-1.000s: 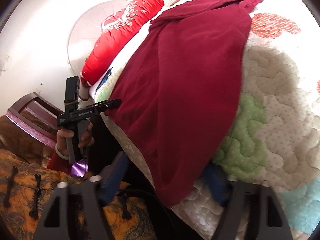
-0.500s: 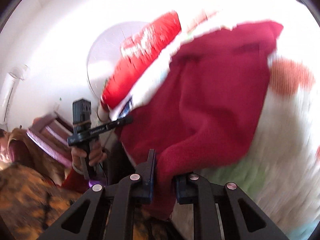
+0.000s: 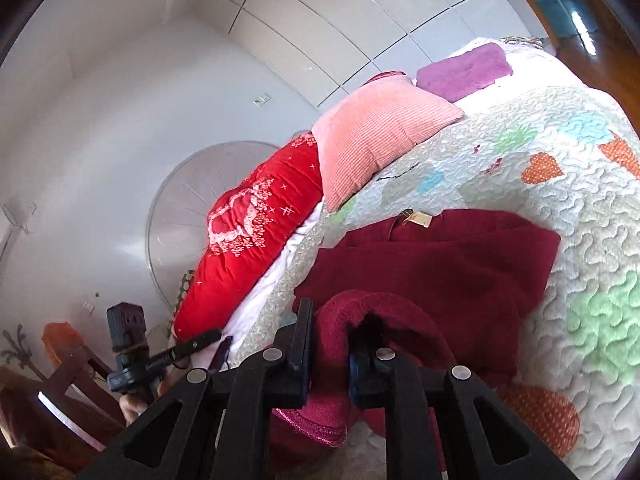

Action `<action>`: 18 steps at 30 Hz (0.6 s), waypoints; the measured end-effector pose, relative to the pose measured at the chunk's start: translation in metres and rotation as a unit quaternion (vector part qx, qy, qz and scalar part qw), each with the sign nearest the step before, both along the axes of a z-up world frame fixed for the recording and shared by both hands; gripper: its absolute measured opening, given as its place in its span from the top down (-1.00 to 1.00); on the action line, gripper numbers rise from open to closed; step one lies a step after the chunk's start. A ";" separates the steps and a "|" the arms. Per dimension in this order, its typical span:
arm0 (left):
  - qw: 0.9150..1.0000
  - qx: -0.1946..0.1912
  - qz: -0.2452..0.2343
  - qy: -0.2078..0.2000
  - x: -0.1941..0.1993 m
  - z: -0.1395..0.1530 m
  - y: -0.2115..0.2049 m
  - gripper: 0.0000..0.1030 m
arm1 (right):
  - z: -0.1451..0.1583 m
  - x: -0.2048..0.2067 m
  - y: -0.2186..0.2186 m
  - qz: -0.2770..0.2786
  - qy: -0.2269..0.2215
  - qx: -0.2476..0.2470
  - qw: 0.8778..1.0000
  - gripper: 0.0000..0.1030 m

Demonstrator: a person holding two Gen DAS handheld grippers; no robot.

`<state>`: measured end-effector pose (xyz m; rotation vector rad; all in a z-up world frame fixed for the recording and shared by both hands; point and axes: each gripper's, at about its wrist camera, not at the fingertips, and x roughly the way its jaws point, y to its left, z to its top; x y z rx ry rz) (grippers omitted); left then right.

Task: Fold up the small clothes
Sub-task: 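Grasp the sweatshirt hem with both grippers and lift it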

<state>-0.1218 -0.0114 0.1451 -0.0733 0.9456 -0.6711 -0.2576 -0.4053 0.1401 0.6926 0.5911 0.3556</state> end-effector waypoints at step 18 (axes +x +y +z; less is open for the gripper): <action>0.953 -0.084 0.031 0.291 -0.105 -0.114 0.010 -0.11 | -0.005 -0.022 0.005 0.019 0.003 -0.020 1.000 0.75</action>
